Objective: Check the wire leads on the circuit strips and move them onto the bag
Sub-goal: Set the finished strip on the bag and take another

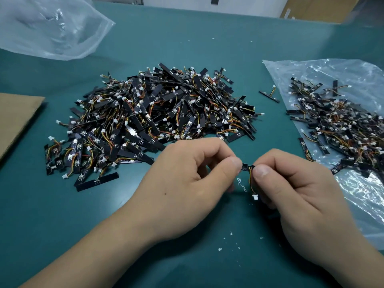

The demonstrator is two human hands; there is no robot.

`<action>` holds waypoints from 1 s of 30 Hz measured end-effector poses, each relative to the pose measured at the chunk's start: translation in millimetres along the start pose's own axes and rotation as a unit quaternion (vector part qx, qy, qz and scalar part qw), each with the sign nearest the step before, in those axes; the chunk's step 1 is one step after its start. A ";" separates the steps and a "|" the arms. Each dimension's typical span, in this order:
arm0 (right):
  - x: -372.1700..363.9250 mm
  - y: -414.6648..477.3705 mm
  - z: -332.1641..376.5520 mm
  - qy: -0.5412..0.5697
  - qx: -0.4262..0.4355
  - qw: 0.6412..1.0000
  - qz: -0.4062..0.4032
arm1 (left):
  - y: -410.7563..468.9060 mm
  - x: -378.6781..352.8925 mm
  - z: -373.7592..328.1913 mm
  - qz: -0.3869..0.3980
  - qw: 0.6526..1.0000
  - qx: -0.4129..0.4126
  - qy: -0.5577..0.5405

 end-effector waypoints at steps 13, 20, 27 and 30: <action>1.7 1.3 -1.9 0.011 -0.012 1.000 -0.005 | -0.4 1.4 -2.4 -0.016 0.999 -0.020 0.019; -3.0 0.3 -0.5 -0.014 -0.004 1.000 0.013 | -0.2 2.9 -4.6 -0.030 0.999 -0.026 0.013; -2.9 0.2 -0.8 -0.004 -0.013 1.000 0.016 | -0.3 2.3 -4.4 -0.028 0.999 -0.029 0.019; -1.8 0.3 -0.1 -0.002 -0.010 1.000 0.009 | -0.9 2.1 -5.3 -0.022 0.999 -0.034 0.025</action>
Point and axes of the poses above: each hand's wrist, its own y-axis towards the middle knuckle, its own x-axis out of the back of the hand, z = x × y, the point moved 7 cm from there along y, towards the middle knuckle, and after that the axes turned 8 degrees about -z, right-handed, at the moved point
